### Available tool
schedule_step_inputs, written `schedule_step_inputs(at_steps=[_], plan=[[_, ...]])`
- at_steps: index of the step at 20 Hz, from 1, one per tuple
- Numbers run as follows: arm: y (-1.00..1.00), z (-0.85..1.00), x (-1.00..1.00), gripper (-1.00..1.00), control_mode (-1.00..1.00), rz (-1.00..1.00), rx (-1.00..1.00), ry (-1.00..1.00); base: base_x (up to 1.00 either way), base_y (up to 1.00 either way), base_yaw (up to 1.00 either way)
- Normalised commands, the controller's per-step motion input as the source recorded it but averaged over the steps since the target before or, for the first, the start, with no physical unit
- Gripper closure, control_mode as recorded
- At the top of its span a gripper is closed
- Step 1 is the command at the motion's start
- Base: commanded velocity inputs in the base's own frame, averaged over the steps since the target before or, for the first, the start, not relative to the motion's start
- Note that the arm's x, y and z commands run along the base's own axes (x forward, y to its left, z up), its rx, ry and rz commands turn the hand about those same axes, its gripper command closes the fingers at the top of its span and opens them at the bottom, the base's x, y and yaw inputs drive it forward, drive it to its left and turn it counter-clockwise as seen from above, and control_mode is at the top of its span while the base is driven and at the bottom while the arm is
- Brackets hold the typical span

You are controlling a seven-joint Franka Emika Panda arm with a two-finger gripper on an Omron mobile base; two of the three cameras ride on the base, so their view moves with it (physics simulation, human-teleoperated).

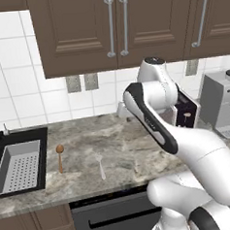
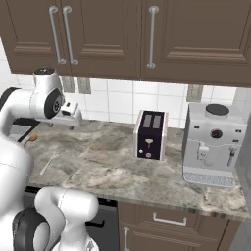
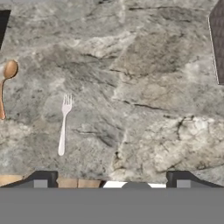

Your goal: Take the fork and place it on the left side of the plate. Then take the spoon and place it on the right side of the plate. Make sure they're directly next to the plate.

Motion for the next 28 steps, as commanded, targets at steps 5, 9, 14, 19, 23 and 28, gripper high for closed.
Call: schedule_step_inputs(at_steps=[5, 9, 14, 19, 23, 28], plan=[[0.62, -0.52, -0.01, -1.0, -1.0, -0.14, 0.08, 0.0, 0.0, 0.0, 0.0], [0.57, -0.66, -0.04, -1.0, -1.0, -0.15, 0.01, 0.0, 0.0, 0.0, 0.0], [0.38, -0.61, 0.0, -1.0, -1.0, -0.12, 0.0, 0.0, 0.0, 0.0, 0.0], [0.22, -0.18, -0.03, -1.0, -1.0, -0.05, 0.01, 0.04, 0.0, 0.0, 0.0], [0.0, -0.21, 0.0, -1.0, -1.0, -0.01, 0.03, 0.08, 0.0, 0.0, 0.0], [0.0, -0.07, 0.0, -1.0, -1.0, 0.0, 0.02, 0.1, 0.0, 0.0, 0.0]])
